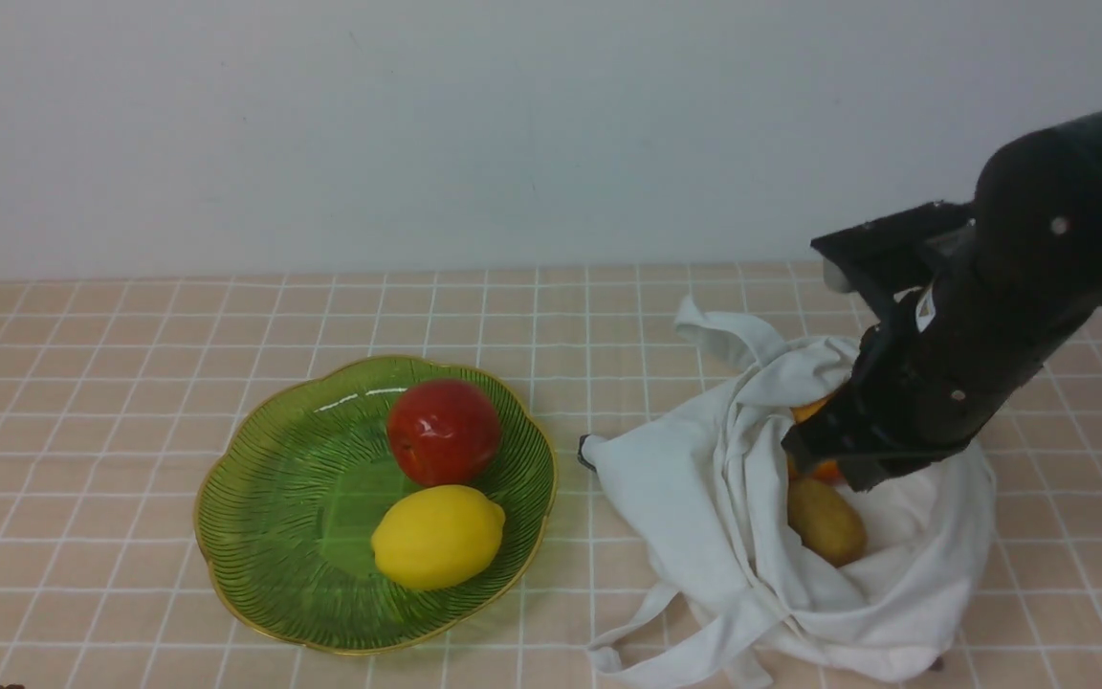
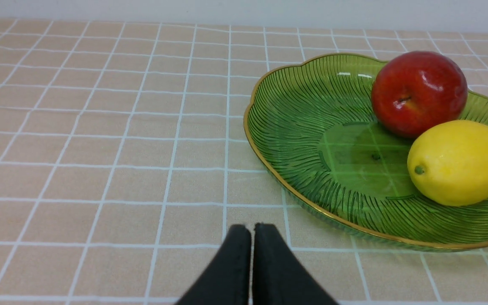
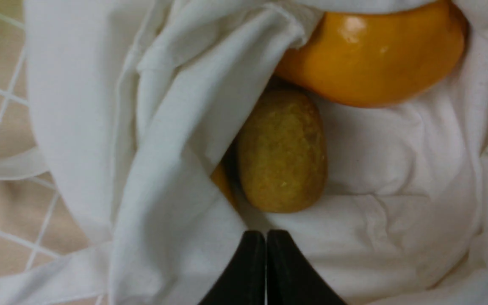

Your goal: Take the fruit out of the bag on the brown coffee tablecloth and place them on the plate.

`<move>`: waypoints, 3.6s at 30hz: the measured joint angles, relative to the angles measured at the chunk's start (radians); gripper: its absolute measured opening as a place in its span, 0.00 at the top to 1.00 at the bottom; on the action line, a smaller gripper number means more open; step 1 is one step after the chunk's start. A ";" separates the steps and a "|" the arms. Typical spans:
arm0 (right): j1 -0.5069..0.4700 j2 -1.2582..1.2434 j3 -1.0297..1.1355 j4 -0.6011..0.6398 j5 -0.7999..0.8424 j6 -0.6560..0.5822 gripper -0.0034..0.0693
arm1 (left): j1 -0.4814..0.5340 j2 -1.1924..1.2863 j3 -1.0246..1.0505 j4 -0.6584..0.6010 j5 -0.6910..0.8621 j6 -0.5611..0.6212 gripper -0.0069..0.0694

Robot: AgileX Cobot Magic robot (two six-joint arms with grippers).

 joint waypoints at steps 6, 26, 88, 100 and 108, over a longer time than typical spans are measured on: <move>0.000 0.055 -0.001 -0.054 -0.069 0.011 0.82 | 0.000 0.000 0.000 0.000 0.000 0.001 0.92; -0.009 0.219 -0.010 -0.040 -0.126 0.034 0.38 | 0.000 0.000 0.000 0.000 0.000 0.001 0.92; 0.413 0.513 -0.815 0.163 0.077 -0.091 0.05 | 0.000 0.000 0.000 0.000 0.000 0.001 0.92; 0.413 0.090 -0.958 -0.106 0.220 0.042 0.94 | 0.000 0.000 0.000 0.000 0.000 0.000 0.92; 0.413 -0.285 -0.881 -0.143 0.230 0.064 0.97 | 0.000 0.000 0.000 0.000 0.000 0.000 0.92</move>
